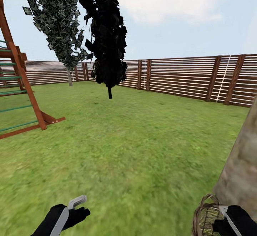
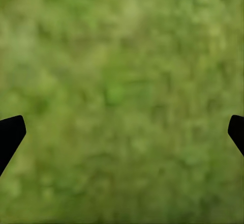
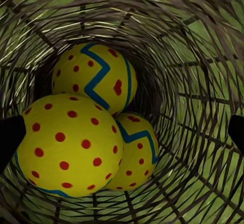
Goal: Take the three Easter eggs out of the wicker basket on the lawn in the garden, then place them on the lawn next to a single tree (choose any tree) so that all three eggs are next to the same tree and none are left in the basket.
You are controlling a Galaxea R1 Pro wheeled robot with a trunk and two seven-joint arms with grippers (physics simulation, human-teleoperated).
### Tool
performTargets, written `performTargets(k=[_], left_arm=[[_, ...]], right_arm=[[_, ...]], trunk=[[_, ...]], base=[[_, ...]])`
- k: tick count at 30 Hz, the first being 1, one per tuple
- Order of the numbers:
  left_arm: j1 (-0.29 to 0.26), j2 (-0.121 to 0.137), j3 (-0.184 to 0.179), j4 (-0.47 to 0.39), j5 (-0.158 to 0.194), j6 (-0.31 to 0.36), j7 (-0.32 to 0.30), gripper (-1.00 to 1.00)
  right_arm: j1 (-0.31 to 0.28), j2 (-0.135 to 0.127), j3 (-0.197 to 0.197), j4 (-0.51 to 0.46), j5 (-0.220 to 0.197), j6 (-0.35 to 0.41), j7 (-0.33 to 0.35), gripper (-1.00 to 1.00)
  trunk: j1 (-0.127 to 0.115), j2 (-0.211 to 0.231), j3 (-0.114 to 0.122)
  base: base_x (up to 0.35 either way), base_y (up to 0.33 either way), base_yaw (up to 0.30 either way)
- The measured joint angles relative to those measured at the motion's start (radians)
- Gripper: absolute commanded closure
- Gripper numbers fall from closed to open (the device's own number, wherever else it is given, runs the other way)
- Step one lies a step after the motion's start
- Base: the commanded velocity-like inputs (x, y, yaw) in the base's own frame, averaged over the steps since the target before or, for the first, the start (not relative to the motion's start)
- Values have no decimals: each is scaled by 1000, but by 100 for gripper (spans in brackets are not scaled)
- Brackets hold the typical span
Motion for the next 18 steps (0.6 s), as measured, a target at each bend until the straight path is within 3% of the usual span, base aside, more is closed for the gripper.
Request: performTargets(k=[8, 18], left_arm=[[0, 0, 0, -1, 0, 1, -1, -100], [0, 0, 0, -2, 0, 2, -1, -100]], right_arm=[[0, 1, 1, 0, 1, -1, -1, -100], [0, 3, 2, 2, 1, -1, -1, -100]], trunk=[[31, -56, -25], [31, -56, -25]], base=[[0, 0, 22], [0, 0, 206]])
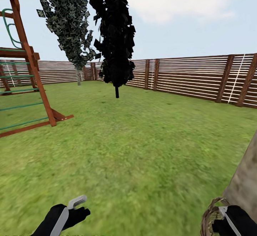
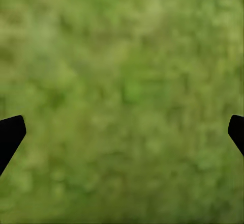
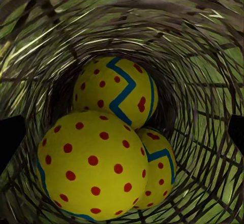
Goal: Take the three Easter eggs out of the wicker basket on the lawn in the garden, then place them on the lawn next to a single tree (choose any tree) so that all three eggs are next to the same tree and none are left in the basket.
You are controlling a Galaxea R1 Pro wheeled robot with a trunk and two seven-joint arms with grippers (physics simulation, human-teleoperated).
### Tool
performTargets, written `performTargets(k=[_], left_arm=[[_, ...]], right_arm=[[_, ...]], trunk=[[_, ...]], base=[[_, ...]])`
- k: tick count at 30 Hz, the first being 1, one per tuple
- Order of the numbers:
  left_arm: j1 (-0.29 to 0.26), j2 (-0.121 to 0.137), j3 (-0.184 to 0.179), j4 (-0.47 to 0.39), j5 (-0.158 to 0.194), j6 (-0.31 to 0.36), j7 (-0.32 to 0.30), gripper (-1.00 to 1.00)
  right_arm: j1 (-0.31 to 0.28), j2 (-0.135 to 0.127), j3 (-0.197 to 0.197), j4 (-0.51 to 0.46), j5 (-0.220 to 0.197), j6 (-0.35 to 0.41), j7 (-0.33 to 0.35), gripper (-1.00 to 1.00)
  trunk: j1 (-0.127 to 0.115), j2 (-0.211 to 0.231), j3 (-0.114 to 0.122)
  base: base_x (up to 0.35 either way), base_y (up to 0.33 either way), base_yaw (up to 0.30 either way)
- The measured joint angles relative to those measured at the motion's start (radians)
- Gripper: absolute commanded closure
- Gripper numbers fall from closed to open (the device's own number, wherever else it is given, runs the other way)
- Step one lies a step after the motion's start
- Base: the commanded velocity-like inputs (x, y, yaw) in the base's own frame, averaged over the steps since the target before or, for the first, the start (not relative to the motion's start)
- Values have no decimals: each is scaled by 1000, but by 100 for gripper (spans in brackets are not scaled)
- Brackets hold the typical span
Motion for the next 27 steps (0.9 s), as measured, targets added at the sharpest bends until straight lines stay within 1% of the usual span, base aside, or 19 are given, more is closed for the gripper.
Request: performTargets(k=[9, 18, 23, 25, 27], left_arm=[[0, -1, 0, 0, 0, 0, 0, -100], [0, -3, 0, 0, -2, 0, 1, -100], [0, -14, 0, 2, -3, 0, 2, -100], [0, -15, 0, 1, -3, -1, 2, -100], [0, -16, 0, 2, -2, -2, 3, -100]], right_arm=[[0, -1, -2, 0, -1, 0, 1, -100], [0, -2, -3, 0, -4, 2, 1, -100], [0, -2, -3, 0, -3, 2, 1, -100], [1, -2, -3, 0, -3, 2, 1, -100], [0, -2, -3, 0, -4, 2, 1, -100]], trunk=[[0, 0, 0], [34, -63, -28], [54, -98, -44], [54, -98, -44], [54, -98, -44]], base=[[0, 0, 13], [0, 0, 0], [0, 0, 0], [0, 0, 0], [-191, 0, 0]])
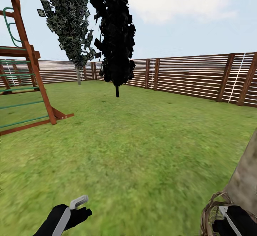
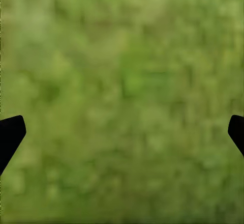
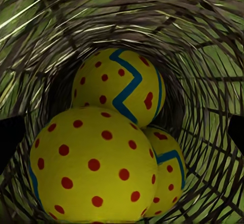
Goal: Take the three Easter eggs out of the wicker basket on the lawn in the garden, then place them on the lawn next to a single tree (choose any tree) so that all three eggs are next to the same tree and none are left in the basket.
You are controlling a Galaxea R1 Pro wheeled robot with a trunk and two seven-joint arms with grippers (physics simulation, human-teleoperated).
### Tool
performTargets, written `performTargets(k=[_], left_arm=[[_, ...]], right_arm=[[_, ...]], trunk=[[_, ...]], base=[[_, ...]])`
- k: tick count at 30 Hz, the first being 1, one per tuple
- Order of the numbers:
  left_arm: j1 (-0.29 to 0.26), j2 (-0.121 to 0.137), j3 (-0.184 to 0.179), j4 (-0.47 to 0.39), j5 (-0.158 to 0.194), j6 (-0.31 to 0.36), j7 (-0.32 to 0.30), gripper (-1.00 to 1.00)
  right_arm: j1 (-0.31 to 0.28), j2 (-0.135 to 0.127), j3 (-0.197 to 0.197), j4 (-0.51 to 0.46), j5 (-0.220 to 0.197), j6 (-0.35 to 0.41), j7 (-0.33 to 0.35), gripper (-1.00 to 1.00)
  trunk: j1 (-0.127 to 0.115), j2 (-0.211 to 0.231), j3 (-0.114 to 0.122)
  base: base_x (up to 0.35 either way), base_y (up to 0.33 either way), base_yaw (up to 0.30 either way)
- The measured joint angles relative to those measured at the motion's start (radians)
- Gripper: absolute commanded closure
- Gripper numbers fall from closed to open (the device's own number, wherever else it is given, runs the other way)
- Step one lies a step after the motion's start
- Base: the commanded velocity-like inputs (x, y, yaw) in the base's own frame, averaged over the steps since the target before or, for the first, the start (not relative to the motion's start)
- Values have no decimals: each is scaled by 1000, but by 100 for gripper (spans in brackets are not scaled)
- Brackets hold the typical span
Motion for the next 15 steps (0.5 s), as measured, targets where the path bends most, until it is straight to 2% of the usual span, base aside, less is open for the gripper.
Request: performTargets(k=[2, 9, 15], left_arm=[[0, -1, 0, 0, 0, 2, 0, -100], [0, -1, 0, 0, 0, -1, 0, -100], [0, -1, 0, 0, 0, 0, 0, -100]], right_arm=[[0, 0, 0, 0, 0, 0, 0, -100], [0, 0, 1, 0, 0, 0, 0, -100], [0, 0, 0, 0, 0, -1, 0, -100]], trunk=[[0, 0, 0], [0, 0, 0], [16, -28, -20]], base=[[-179, 0, 0], [-8, 0, 0], [0, 0, 0]])
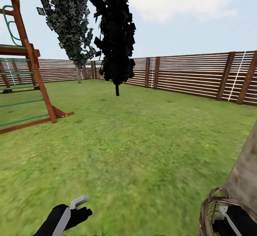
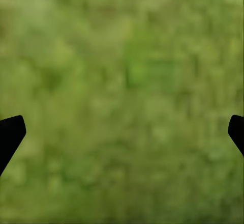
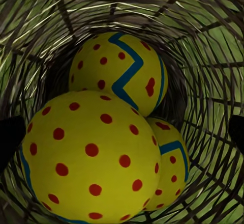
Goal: Take the three Easter eggs out of the wicker basket on the lawn in the garden, then place them on the lawn next to a single tree (choose any tree) so that all three eggs are next to the same tree and none are left in the basket.
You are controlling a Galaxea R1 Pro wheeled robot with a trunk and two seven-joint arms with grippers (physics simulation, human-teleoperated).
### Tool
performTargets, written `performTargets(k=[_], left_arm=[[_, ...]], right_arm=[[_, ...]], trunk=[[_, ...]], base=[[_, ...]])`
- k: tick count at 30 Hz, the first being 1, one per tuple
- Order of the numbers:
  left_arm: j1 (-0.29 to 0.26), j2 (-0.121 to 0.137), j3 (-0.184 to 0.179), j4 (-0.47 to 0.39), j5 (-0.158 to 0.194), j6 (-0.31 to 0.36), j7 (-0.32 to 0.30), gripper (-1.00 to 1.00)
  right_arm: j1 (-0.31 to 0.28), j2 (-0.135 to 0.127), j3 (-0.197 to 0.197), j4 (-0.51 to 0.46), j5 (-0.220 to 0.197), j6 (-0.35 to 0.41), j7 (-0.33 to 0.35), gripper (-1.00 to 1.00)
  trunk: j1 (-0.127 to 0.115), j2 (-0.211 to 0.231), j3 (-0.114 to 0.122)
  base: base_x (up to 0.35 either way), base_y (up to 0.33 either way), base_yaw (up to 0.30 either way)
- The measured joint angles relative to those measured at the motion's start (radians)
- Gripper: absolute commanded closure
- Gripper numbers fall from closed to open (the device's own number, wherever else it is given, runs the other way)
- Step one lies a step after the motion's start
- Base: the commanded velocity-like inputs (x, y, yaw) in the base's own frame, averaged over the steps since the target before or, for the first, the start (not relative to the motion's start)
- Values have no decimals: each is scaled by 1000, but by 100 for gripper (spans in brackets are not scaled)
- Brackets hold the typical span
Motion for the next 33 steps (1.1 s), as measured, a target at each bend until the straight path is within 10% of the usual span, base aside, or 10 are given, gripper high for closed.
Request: performTargets(k=[33], left_arm=[[0, -6, 0, 1, 2, 0, 0, -100]], right_arm=[[0, 15, 3, 2, -5, 0, 2, -100]], trunk=[[15, -8, -128]], base=[[0, 0, 0]])
